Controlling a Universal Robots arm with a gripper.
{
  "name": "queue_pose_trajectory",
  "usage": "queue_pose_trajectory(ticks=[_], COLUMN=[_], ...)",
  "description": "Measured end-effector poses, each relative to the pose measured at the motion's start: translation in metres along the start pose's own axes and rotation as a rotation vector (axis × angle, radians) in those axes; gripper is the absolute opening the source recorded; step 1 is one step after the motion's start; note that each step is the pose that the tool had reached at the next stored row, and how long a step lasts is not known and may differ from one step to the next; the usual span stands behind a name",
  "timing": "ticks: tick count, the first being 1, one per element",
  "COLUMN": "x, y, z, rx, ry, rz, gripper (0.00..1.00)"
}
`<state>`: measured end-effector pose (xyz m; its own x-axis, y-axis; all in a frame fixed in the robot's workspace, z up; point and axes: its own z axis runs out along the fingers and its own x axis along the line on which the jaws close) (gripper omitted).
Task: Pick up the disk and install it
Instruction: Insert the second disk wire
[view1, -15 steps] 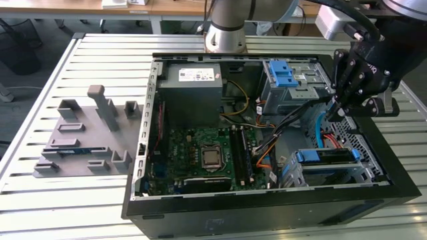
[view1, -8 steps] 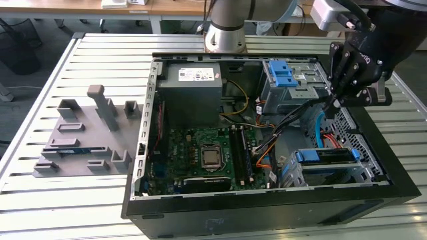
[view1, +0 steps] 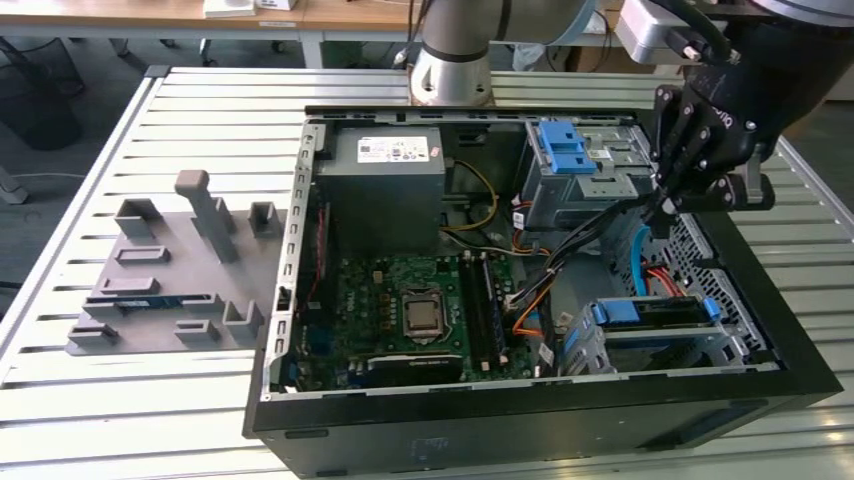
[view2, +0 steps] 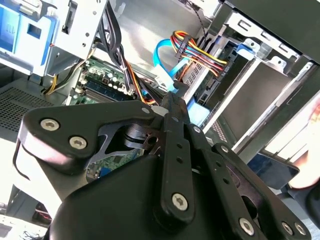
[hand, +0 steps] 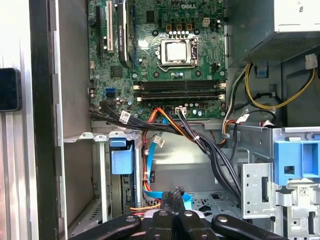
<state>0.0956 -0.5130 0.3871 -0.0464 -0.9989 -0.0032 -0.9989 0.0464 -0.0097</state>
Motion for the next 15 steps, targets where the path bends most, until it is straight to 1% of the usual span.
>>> queue_pose_trajectory(ticks=[7, 13, 14, 15], x=[-0.0002, -0.0001, 0.0, 0.0001], y=[-0.0004, -0.0004, -0.0004, -0.0004], z=[0.005, 0.0096, 0.0101, 0.0109], rx=[-0.0012, -0.0009, -0.0009, -0.0007], ry=[0.0006, 0.0063, 0.0076, 0.0104], rz=[0.0, 0.0, 0.0, 0.0], gripper=[0.11, 0.11, 0.11, 0.11])
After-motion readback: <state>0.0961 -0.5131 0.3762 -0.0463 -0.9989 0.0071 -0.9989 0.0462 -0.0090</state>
